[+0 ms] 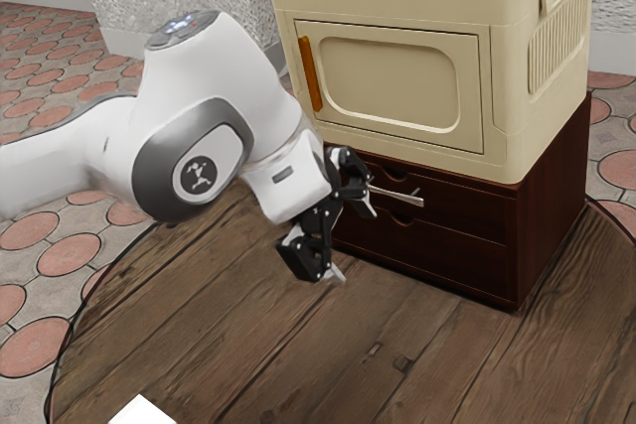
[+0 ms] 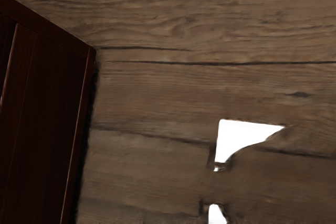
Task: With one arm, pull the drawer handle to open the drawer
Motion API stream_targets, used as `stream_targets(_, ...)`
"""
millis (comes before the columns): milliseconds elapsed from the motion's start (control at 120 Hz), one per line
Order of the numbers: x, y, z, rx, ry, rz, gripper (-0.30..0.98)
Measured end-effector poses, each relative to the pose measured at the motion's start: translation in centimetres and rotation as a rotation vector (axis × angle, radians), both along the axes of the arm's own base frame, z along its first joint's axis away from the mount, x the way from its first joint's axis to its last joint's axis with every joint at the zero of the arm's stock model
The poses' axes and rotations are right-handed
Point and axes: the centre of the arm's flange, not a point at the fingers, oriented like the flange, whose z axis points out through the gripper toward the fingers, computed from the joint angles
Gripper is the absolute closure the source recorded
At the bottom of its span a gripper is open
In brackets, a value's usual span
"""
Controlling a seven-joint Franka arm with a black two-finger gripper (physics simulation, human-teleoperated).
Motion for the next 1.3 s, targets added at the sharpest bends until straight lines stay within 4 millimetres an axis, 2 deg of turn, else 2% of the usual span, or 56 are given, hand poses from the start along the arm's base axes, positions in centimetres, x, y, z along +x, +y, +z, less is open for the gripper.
stream_targets(167, 2.6, 2.5, 0.3, -0.003, -0.052, 0.011, 0.00)
stream_targets(292, 4.1, 3.8, -0.9, 0.000, -0.060, 0.013, 0.00)
stream_targets(558, 5.9, 6.0, -2.9, 0.015, -0.081, 0.017, 0.00)
stream_targets(667, 6.2, 5.4, -2.9, 0.017, -0.097, 0.000, 0.00)
stream_targets(842, 6.2, 2.0, -3.2, 0.015, -0.110, -0.063, 0.00)
stream_targets(917, 6.2, 1.3, -3.5, 0.015, -0.111, -0.078, 0.00)
stream_targets(1125, 6.7, 3.0, -3.9, 0.019, -0.110, -0.057, -0.01)
stream_targets(1300, 6.9, 3.3, -4.6, 0.019, -0.101, -0.055, 0.00)
